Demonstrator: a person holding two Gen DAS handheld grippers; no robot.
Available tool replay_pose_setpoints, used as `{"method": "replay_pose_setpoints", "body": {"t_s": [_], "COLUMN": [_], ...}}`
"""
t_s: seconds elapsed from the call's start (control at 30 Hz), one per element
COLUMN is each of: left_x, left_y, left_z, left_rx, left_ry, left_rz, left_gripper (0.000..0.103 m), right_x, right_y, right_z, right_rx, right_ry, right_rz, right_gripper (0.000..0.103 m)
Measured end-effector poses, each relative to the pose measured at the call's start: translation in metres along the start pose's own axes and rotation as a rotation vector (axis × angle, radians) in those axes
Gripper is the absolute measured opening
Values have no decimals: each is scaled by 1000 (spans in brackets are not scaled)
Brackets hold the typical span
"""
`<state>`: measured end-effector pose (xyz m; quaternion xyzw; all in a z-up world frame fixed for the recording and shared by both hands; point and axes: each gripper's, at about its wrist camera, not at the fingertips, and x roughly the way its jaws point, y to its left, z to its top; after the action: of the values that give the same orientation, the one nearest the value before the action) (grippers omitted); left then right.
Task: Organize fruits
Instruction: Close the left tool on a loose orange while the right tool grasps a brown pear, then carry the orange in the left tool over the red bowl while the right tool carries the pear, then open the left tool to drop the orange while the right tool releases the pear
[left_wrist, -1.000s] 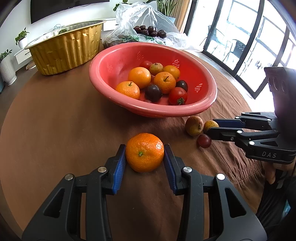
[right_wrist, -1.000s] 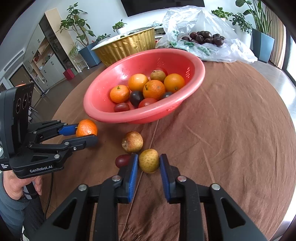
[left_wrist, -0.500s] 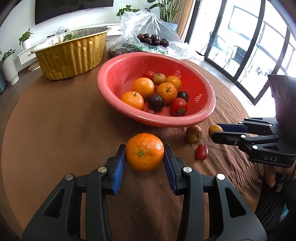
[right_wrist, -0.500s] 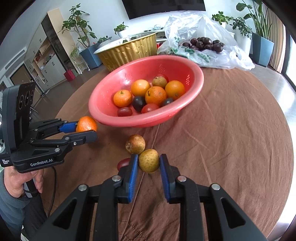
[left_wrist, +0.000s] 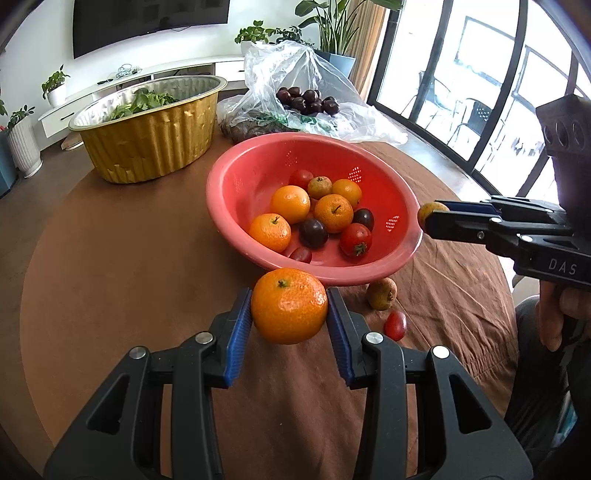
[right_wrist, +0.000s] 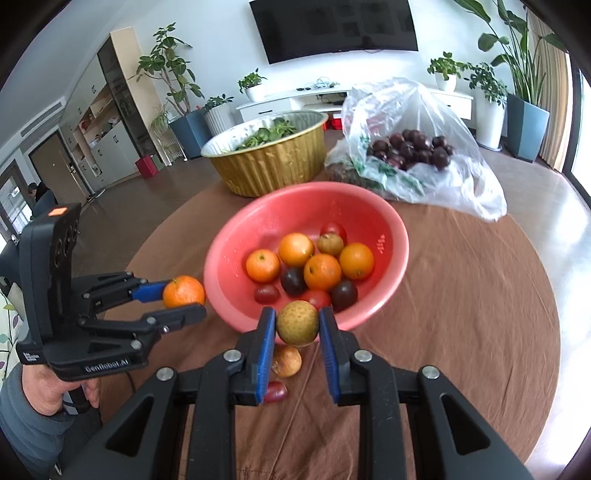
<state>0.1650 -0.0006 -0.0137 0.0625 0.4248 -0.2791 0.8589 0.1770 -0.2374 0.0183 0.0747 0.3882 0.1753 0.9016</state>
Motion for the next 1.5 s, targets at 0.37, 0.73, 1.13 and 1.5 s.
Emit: {"method": "replay_pose_setpoints", "body": {"t_s": [0.37, 0.73, 1.13, 1.5], "left_x": [-16, 37, 72, 70], "left_y": [-7, -29, -25, -25], "left_z": [14, 55, 59, 59], "left_rx": [7, 88, 105, 111], "left_ry": [-57, -7, 21, 3], "left_rz": [3, 30, 79, 91], "left_gripper": [37, 37, 37, 61], "right_x": [17, 42, 67, 72], "right_y": [2, -5, -13, -15], "right_z": [16, 28, 31, 31], "right_rx": [-19, -21, -29, -27], "right_ry": [8, 35, 70, 73], "right_rz": [-11, -47, -74, -82], "right_gripper": [26, 26, 26, 27]}}
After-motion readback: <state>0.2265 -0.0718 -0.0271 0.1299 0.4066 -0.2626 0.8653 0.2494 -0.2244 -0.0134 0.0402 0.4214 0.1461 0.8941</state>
